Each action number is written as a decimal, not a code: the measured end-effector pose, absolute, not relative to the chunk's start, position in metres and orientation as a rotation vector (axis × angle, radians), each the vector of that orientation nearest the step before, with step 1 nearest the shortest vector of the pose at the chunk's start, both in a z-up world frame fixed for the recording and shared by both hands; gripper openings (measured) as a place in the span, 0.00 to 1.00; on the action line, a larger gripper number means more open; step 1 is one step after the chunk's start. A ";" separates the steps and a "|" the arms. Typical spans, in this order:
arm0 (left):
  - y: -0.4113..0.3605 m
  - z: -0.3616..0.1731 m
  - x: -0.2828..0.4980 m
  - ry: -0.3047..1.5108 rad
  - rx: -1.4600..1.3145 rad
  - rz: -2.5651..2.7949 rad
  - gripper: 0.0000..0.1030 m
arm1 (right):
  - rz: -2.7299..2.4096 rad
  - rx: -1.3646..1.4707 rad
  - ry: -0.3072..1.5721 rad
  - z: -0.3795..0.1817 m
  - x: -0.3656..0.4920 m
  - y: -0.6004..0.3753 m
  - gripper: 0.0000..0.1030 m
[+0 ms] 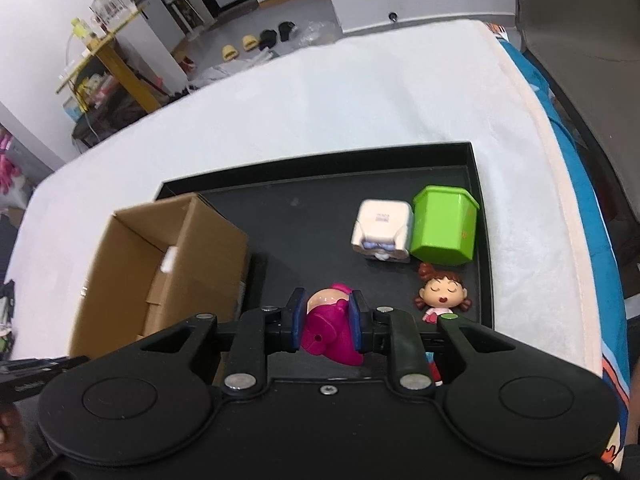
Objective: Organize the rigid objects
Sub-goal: 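Carry the pink doll with the right tool over the box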
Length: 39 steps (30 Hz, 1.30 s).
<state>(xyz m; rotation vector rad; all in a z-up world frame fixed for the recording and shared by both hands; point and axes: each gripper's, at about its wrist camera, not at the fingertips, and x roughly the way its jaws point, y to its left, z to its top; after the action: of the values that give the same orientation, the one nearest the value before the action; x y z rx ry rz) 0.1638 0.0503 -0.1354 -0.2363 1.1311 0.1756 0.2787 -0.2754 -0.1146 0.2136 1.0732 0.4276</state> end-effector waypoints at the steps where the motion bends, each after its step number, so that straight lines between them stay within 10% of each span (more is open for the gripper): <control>1: 0.050 -0.135 0.164 1.130 -0.234 0.175 0.11 | 0.436 0.222 1.067 -0.111 0.278 -0.274 0.21; 39: 0.060 -0.133 0.158 1.106 -0.288 0.153 0.09 | 0.630 0.319 1.007 -0.079 0.290 -0.170 0.22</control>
<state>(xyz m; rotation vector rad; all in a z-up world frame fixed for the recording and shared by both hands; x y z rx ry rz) 0.1579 0.0603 -0.1329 -0.2881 1.1062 0.1534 0.2899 -0.1695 -0.0788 0.3189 1.0069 0.6297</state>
